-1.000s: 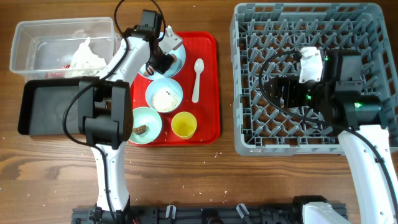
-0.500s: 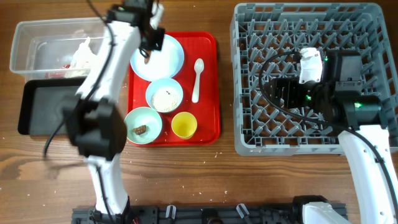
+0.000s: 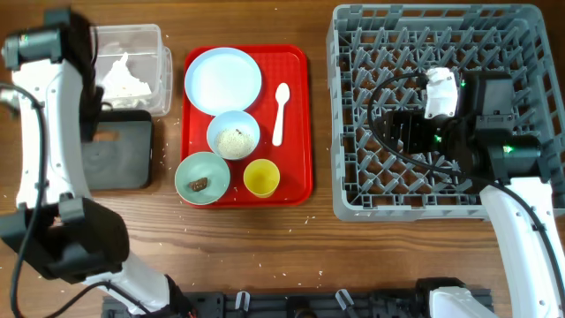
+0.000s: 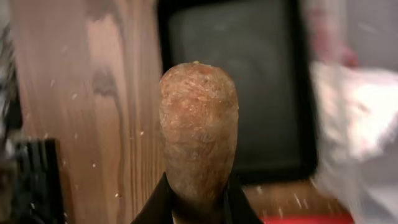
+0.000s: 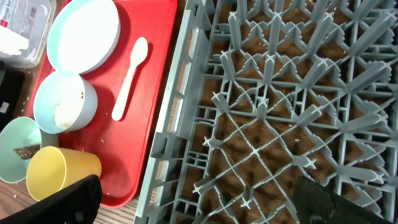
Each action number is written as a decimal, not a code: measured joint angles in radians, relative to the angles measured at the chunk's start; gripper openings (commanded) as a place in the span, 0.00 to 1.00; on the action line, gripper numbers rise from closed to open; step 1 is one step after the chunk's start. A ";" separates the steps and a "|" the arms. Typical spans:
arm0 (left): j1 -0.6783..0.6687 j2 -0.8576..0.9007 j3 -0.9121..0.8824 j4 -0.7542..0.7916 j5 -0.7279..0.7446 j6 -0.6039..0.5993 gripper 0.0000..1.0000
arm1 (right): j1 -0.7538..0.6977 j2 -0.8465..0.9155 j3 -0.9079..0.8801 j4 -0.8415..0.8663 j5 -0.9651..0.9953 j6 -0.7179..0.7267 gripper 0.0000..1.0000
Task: Sort waste into correct bins and load items into the dishwasher rack
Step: 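Carry the carrot left and release it onto the black tray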
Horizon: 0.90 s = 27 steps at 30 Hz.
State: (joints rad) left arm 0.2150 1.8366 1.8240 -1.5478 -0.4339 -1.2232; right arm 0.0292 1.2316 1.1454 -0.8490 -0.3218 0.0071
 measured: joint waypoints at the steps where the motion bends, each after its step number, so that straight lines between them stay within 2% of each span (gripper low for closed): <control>1: 0.021 0.004 -0.056 0.045 0.000 -0.046 0.11 | 0.000 0.000 0.000 0.000 0.000 0.003 1.00; 5: 0.063 0.015 -0.299 0.324 0.015 -0.140 0.19 | 0.000 0.000 0.000 -0.001 0.000 0.008 1.00; 7: 0.069 0.016 -0.415 0.469 0.016 -0.159 0.27 | 0.000 0.001 0.000 0.000 0.000 0.011 1.00; 8: 0.069 0.016 -0.442 0.502 0.018 -0.162 0.33 | 0.000 0.001 0.000 0.000 0.000 0.012 1.00; 9: 0.069 0.016 -0.465 0.533 0.018 -0.169 0.43 | 0.000 0.001 0.000 0.000 0.000 0.015 1.00; 10: 0.069 0.018 -0.525 0.622 0.020 -0.175 0.49 | 0.000 0.001 0.000 0.000 0.000 0.015 1.00; 13: 0.069 0.018 -0.552 0.671 0.019 -0.178 0.75 | 0.000 0.001 0.000 0.000 0.000 0.015 1.00; 15: 0.069 0.018 -0.554 0.678 0.019 -0.174 0.86 | 0.000 0.001 0.000 -0.002 0.000 0.015 1.00; 17: 0.069 0.018 -0.554 0.683 0.019 -0.144 0.92 | 0.000 0.002 0.000 -0.003 0.000 0.015 1.00; 21: 0.068 0.018 -0.542 0.671 0.020 0.052 1.00 | 0.000 0.002 0.000 -0.003 0.000 0.015 1.00; 24: 0.045 -0.005 -0.455 0.616 0.067 0.336 1.00 | 0.000 0.002 0.000 -0.003 0.000 0.015 1.00; 27: -0.029 -0.084 -0.394 0.609 0.200 0.627 1.00 | 0.000 0.002 0.000 -0.003 0.000 0.015 1.00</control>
State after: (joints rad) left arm 0.1860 1.7531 1.4300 -0.9386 -0.2340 -0.5961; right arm 0.0292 1.2335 1.1454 -0.8524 -0.3218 0.0219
